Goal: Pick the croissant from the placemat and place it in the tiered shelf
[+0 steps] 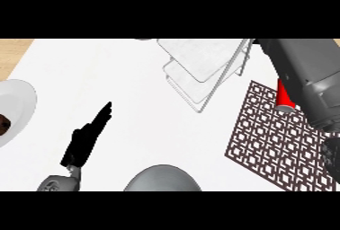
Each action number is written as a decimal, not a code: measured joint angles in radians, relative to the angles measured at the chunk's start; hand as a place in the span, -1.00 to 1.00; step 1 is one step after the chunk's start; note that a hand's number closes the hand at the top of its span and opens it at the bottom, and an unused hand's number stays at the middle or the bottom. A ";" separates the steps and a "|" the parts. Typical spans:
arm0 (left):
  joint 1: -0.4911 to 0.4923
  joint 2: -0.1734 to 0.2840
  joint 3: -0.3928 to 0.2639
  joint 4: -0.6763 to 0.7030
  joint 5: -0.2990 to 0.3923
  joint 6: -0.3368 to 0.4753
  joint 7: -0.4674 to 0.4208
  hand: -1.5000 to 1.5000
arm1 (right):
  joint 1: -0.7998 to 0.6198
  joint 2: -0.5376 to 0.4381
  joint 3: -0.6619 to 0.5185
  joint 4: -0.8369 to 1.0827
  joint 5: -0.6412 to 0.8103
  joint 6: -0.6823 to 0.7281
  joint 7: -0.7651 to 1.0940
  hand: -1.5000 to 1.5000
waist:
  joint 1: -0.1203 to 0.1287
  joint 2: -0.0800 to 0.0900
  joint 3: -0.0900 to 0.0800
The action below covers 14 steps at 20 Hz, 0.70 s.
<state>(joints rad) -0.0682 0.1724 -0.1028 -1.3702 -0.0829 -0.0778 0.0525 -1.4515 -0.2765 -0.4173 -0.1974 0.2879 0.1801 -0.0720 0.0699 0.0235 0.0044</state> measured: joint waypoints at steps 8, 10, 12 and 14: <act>-0.004 -0.001 0.007 0.003 -0.002 0.003 -0.001 0.00 | 0.027 -0.089 -0.112 -0.020 -0.076 -0.185 -0.053 -1.00 | -0.002 0.015 -0.001; -0.004 -0.001 0.007 0.000 -0.004 0.005 0.003 0.00 | 0.041 -0.148 -0.138 -0.020 -0.093 -0.208 -0.043 -1.00 | -0.006 0.012 -0.002; -0.004 0.008 0.016 0.005 0.001 -0.002 0.000 0.00 | 0.067 -0.209 -0.156 -0.014 -0.103 -0.209 -0.033 -1.00 | -0.010 0.010 -0.002; -0.001 0.002 0.016 0.006 0.000 0.003 0.000 0.00 | 0.084 -0.265 -0.164 -0.008 -0.106 -0.196 -0.020 -1.00 | -0.011 0.008 -0.002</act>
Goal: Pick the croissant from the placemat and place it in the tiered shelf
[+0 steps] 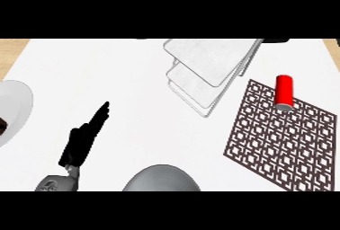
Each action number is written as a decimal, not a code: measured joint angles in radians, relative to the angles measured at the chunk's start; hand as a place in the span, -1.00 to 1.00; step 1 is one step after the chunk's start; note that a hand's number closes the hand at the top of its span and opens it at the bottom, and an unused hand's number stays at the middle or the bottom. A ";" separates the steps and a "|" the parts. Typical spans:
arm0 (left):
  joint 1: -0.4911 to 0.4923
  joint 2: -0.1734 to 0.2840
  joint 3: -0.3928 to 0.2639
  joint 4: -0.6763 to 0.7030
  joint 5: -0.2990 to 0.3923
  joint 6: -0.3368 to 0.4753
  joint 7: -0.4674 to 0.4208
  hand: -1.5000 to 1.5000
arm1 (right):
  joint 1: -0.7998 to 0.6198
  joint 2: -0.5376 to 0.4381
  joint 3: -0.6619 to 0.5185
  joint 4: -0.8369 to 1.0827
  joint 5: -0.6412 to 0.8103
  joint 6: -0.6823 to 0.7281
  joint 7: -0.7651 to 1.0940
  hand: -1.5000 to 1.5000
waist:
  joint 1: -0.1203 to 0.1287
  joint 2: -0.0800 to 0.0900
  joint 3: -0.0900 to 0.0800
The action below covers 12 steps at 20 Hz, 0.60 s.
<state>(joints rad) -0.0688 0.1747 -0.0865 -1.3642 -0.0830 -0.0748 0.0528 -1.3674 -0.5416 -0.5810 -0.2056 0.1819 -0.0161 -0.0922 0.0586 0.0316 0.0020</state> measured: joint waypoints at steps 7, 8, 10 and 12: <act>0.003 -0.004 -0.001 -0.002 -0.002 -0.003 -0.013 0.00 | 0.093 -0.174 -0.021 0.010 -0.014 0.161 -0.050 -1.00 | 0.008 0.003 0.002; 0.003 -0.002 0.000 -0.001 -0.001 -0.006 -0.015 0.00 | 0.109 -0.194 -0.022 0.011 -0.015 0.186 -0.065 -1.00 | 0.009 0.004 0.002; 0.000 -0.006 -0.004 -0.007 -0.003 -0.006 -0.011 0.00 | 0.134 -0.223 -0.021 0.013 -0.013 0.235 -0.090 -1.00 | 0.011 0.005 0.003; -0.002 -0.012 -0.009 -0.007 -0.004 -0.005 -0.005 0.00 | 0.157 -0.242 -0.017 0.015 -0.009 0.272 -0.118 -1.00 | 0.013 0.005 0.003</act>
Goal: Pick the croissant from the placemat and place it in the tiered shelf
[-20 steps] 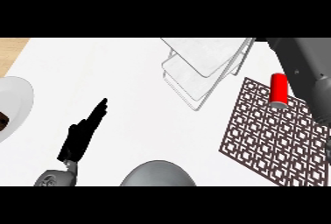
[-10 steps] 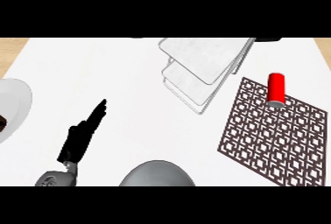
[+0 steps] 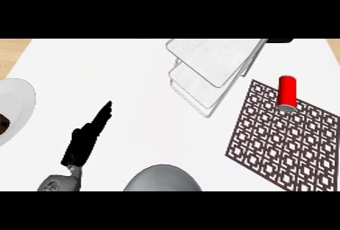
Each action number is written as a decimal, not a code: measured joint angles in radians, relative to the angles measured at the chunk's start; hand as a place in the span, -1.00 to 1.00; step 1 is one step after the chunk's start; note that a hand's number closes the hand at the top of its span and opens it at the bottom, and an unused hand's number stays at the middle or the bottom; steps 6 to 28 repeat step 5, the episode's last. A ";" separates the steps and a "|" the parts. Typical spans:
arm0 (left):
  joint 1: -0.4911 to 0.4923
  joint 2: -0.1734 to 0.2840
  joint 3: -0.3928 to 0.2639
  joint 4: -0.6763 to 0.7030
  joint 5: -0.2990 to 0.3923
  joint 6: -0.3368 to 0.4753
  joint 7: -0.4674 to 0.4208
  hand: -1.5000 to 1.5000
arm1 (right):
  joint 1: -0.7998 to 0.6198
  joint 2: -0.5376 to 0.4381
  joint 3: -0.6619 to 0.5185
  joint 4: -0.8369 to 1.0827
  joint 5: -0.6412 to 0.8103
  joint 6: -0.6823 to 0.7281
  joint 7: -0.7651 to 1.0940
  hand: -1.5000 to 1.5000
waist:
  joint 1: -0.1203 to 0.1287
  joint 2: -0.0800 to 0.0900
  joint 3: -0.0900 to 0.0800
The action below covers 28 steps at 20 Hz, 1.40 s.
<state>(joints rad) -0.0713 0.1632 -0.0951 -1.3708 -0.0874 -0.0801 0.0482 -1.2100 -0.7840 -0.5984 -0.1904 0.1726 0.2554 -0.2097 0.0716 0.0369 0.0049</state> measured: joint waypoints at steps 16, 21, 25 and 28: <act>-0.001 -0.007 -0.004 0.000 -0.005 0.004 0.000 0.00 | 0.037 -0.052 0.013 0.003 0.015 0.080 -0.045 -1.00 | 0.007 0.001 0.001; -0.001 -0.007 -0.004 0.000 -0.005 0.004 0.000 0.00 | 0.037 -0.052 0.013 0.003 0.015 0.080 -0.045 -1.00 | 0.007 0.001 0.001; -0.001 -0.007 -0.004 0.000 -0.005 0.004 0.000 0.00 | 0.037 -0.052 0.013 0.003 0.015 0.080 -0.045 -1.00 | 0.007 0.001 0.001; -0.001 -0.007 -0.004 0.000 -0.005 0.004 0.000 0.00 | 0.037 -0.052 0.013 0.003 0.015 0.080 -0.045 -1.00 | 0.007 0.001 0.001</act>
